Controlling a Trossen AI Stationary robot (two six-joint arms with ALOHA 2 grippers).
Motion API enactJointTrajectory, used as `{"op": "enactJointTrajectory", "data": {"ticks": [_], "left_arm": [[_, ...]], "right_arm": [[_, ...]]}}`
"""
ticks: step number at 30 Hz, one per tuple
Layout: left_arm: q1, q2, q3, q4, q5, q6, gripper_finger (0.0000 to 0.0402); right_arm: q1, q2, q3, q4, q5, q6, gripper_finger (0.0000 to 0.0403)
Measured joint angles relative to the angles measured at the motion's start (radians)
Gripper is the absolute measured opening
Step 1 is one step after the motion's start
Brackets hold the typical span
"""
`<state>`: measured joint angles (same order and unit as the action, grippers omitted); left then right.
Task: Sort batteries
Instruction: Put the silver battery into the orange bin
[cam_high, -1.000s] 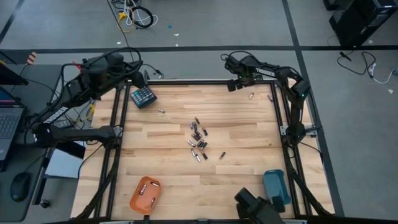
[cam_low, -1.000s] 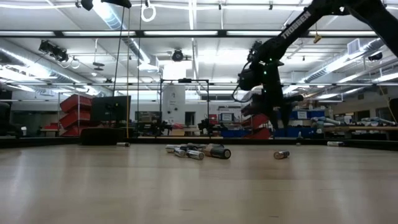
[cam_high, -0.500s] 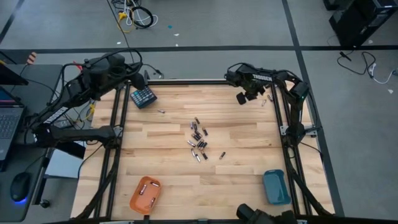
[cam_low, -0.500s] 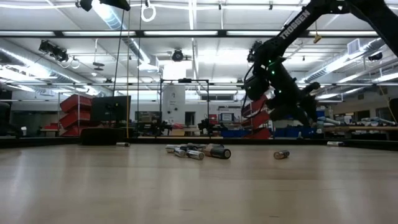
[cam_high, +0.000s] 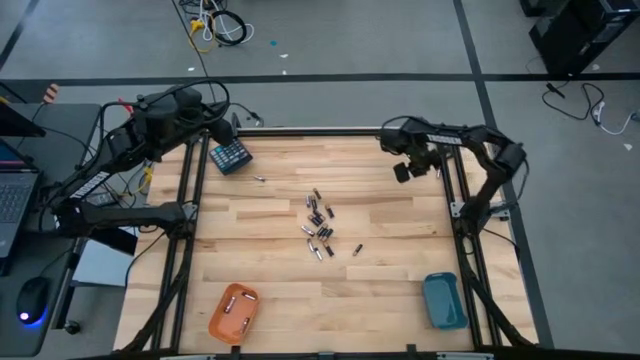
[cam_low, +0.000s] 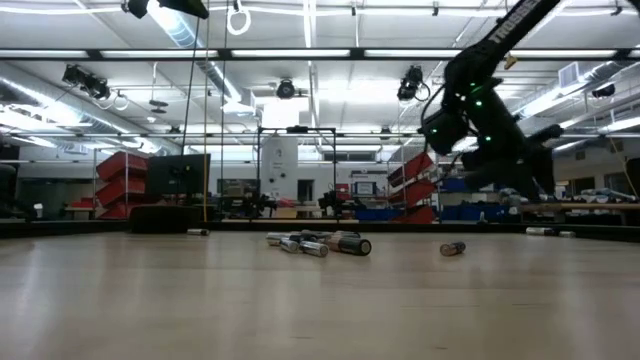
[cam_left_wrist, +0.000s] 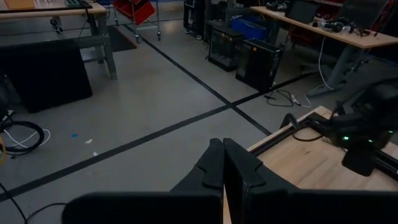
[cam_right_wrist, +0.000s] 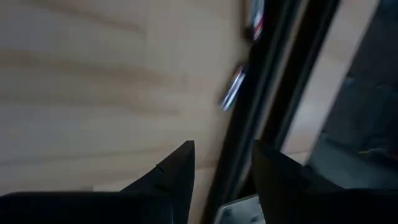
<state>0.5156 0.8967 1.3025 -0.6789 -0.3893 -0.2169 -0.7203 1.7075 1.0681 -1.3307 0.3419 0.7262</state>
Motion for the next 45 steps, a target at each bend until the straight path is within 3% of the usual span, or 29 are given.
{"op": "enactJointTrajectory", "data": {"ticks": [6, 13, 18, 32, 40, 45], "left_arm": [[0.000, 0.000, 0.000, 0.002, 0.000, -0.012, 0.0000], [0.000, 0.000, 0.000, 0.002, 0.000, -0.023, 0.0000], [0.000, 0.000, 0.000, 0.003, 0.000, -0.023, 0.0000], [0.000, 0.000, 0.000, -0.001, 0.000, -0.023, 0.0000], [0.000, 0.000, 0.000, -0.001, 0.000, -0.023, 0.0000], [0.000, 0.000, 0.000, -0.002, 0.000, -0.023, 0.0000]], "right_arm": [[-0.002, -0.108, -0.124, 0.062, -0.008, 0.058, 0.0118], [-0.018, -0.127, -0.207, 0.198, 0.002, 0.036, 0.0011], [-0.059, -0.123, -0.225, 0.292, 0.027, 0.041, 0.0016], [-0.179, -0.123, -0.225, 0.321, 0.110, 0.005, 0.0000], [-0.186, -0.123, -0.231, 0.329, 0.109, 0.012, 0.0000], [-0.186, -0.123, -0.310, 0.358, 0.106, 0.028, 0.0000]]}}
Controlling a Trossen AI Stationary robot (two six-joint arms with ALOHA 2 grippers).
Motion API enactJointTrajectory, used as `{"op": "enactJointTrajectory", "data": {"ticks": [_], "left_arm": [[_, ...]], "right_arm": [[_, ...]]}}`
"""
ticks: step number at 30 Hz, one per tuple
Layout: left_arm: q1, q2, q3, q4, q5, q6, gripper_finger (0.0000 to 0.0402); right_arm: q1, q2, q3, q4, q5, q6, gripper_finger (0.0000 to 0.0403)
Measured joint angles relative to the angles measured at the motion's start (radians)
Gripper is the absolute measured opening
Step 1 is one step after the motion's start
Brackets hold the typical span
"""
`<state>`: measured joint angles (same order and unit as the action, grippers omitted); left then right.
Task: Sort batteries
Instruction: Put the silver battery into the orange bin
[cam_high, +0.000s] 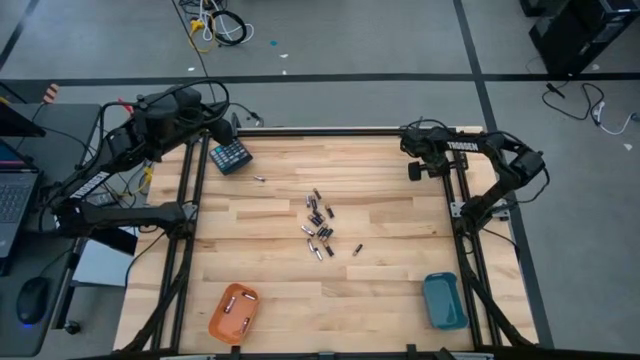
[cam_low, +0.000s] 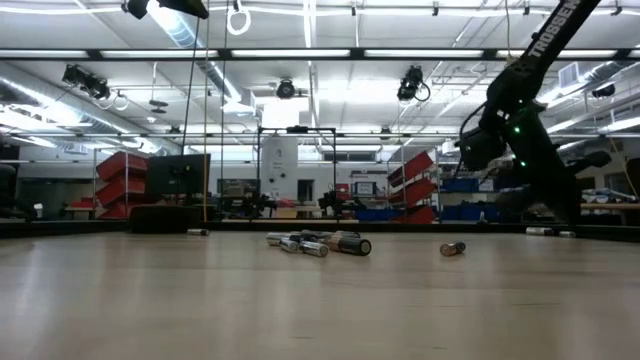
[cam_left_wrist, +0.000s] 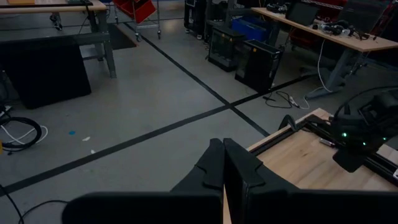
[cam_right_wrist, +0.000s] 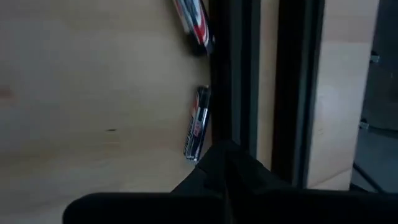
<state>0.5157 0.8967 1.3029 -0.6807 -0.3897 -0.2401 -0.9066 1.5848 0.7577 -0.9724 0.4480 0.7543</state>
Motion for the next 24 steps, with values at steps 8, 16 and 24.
{"op": "enactJointTrajectory", "data": {"ticks": [8, 16, 24], "left_arm": [[0.000, 0.000, 0.000, 0.009, 0.000, 0.000, 0.0000], [0.000, 0.000, 0.000, 0.010, 0.000, 0.000, 0.0000], [0.000, 0.000, 0.000, 0.016, 0.000, 0.000, 0.0000]], "right_arm": [[0.001, -0.003, -0.076, 0.131, 0.004, 0.000, 0.0000], [0.000, -0.002, -0.073, 0.173, 0.016, -0.040, 0.0000], [-0.013, -0.035, 0.031, 0.099, -0.024, -0.063, 0.0000]]}}
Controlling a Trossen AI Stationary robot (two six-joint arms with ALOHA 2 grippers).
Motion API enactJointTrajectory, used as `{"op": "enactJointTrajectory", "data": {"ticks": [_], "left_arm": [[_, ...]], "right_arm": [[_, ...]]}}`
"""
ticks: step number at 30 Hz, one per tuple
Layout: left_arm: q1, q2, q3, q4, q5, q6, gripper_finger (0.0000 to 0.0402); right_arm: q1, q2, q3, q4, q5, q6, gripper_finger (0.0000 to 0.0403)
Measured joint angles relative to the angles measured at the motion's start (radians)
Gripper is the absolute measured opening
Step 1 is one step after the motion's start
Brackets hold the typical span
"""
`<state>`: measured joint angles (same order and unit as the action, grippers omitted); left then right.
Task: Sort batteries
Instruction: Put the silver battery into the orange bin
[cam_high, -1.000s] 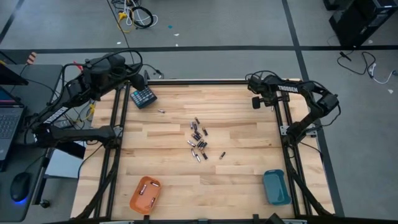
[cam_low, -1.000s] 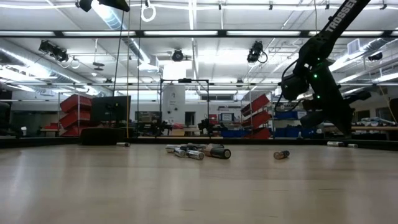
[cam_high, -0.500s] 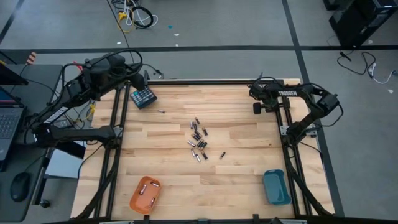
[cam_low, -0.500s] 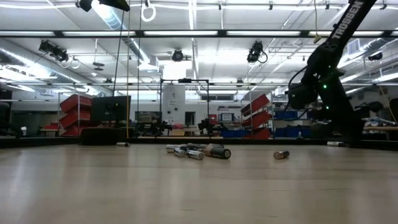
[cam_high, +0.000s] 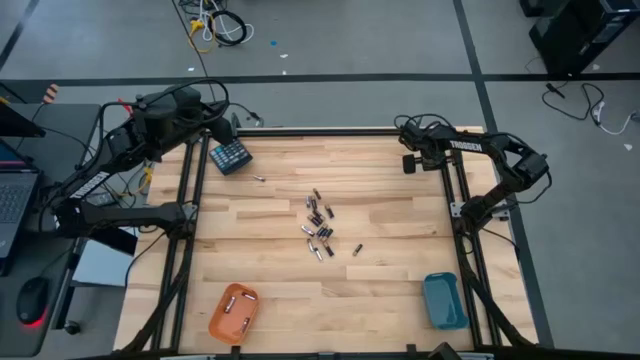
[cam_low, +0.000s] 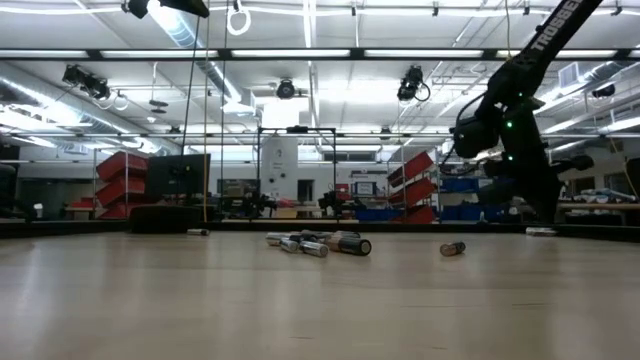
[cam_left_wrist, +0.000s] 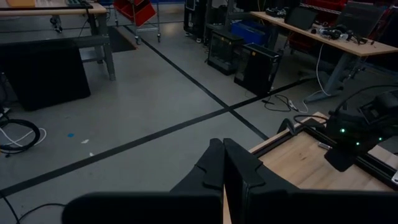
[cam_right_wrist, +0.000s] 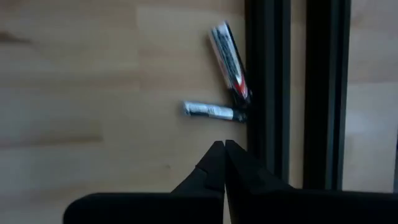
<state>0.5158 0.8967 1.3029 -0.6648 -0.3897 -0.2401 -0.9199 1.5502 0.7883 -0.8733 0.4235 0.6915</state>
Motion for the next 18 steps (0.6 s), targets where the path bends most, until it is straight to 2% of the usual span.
{"op": "enactJointTrajectory", "data": {"ticks": [5, 18], "left_arm": [[0.000, 0.000, 0.000, 0.004, 0.000, 0.001, 0.0000], [0.000, 0.000, 0.000, 0.018, 0.000, 0.006, 0.0000]], "right_arm": [[-0.005, 0.001, 0.002, -0.029, -0.029, -0.033, 0.0000], [-0.005, 0.001, -0.010, 0.114, 0.018, 0.189, 0.0012]]}}
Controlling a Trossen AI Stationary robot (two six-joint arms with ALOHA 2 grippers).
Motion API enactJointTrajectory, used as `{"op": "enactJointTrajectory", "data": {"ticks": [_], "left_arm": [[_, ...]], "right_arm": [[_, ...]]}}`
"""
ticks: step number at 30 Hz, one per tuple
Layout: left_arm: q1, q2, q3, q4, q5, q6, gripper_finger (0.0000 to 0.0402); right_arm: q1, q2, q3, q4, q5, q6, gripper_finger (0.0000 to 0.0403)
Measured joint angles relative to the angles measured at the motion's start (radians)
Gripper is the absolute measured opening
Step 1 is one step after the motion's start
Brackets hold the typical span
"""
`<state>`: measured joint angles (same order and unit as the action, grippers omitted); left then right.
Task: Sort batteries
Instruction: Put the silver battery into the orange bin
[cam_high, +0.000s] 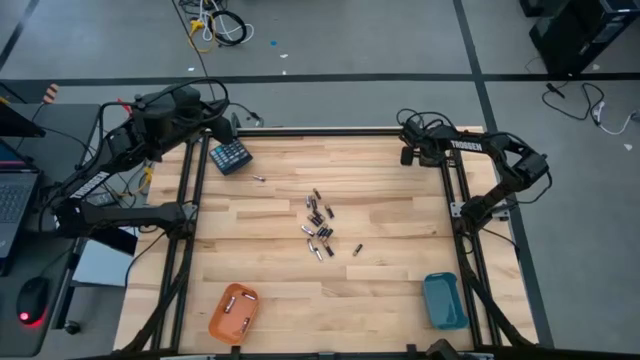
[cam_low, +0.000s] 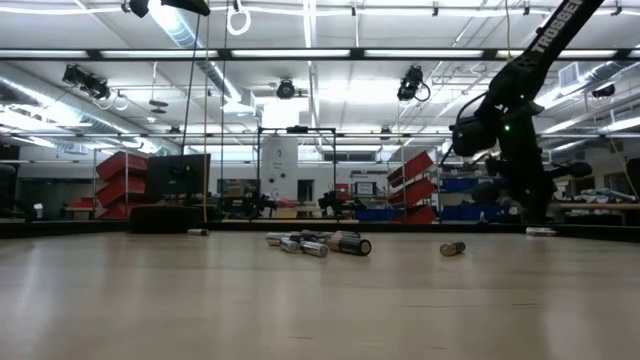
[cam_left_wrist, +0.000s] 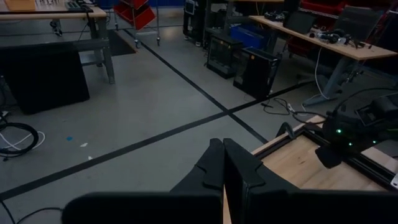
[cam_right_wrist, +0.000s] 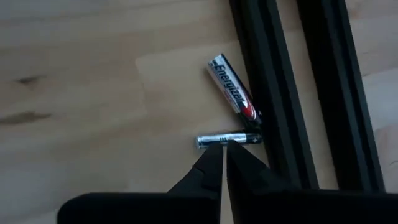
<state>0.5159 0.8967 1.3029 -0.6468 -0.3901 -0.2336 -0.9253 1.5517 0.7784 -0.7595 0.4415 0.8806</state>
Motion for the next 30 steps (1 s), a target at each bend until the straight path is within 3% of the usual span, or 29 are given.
{"op": "enactJointTrajectory", "data": {"ticks": [20, 30], "left_arm": [[0.000, 0.000, 0.000, 0.036, 0.000, 0.063, 0.0000], [0.000, -0.003, 0.000, 0.182, 0.000, 0.103, 0.0000]], "right_arm": [[-0.002, 0.000, 0.002, 0.049, 0.046, 0.148, 0.0041], [-0.008, 0.000, 0.002, 0.083, 0.038, 0.227, 0.0041]]}}
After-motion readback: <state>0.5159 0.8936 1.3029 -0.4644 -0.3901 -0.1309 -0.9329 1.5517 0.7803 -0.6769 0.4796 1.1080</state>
